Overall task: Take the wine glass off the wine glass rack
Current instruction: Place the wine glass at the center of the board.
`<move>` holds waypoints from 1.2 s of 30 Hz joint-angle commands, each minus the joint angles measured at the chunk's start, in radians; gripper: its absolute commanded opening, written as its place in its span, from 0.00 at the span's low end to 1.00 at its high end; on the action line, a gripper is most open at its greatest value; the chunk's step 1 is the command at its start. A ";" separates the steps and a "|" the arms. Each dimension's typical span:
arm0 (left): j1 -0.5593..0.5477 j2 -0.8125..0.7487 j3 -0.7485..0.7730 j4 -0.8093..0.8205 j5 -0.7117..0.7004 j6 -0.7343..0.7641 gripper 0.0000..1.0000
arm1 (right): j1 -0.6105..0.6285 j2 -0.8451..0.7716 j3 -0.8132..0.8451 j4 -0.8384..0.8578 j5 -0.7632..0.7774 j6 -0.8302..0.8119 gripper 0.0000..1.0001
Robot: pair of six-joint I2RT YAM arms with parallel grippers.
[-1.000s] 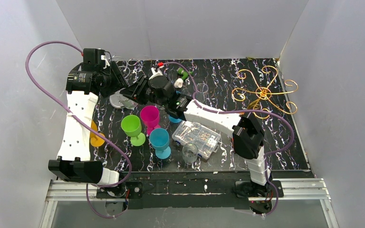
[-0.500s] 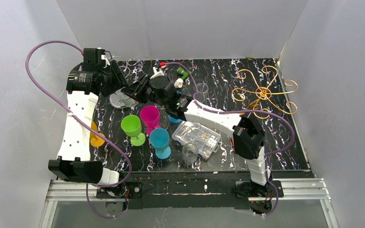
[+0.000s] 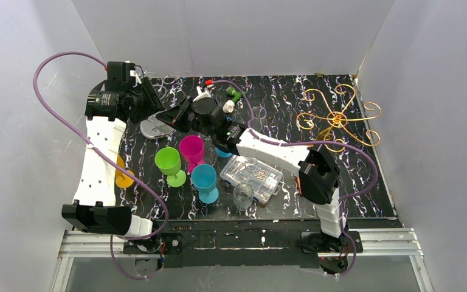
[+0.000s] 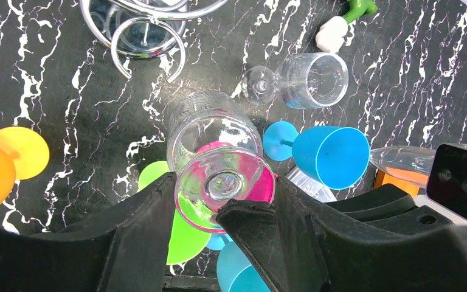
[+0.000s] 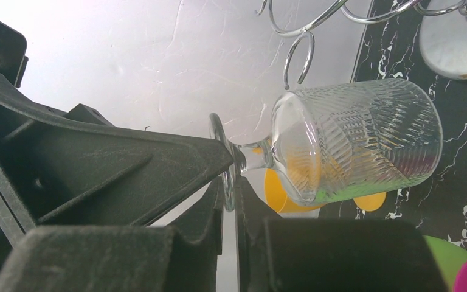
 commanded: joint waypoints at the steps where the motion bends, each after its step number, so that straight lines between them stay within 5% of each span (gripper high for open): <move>1: -0.006 -0.051 0.025 -0.040 0.010 0.007 0.35 | -0.016 -0.087 -0.007 0.087 0.066 0.007 0.01; 10: -0.006 -0.037 0.118 -0.038 0.025 0.031 0.85 | -0.033 -0.145 -0.080 0.145 0.001 -0.036 0.01; 14: -0.006 -0.026 0.180 -0.034 0.087 0.038 0.98 | -0.054 -0.166 -0.116 0.191 -0.041 -0.039 0.01; 24: 0.096 -0.031 0.258 0.088 0.368 -0.053 0.98 | -0.138 -0.253 -0.170 0.277 -0.236 0.012 0.01; 36: 0.241 -0.101 -0.047 0.735 0.831 -0.524 0.86 | -0.327 -0.360 -0.189 0.448 -0.500 0.196 0.01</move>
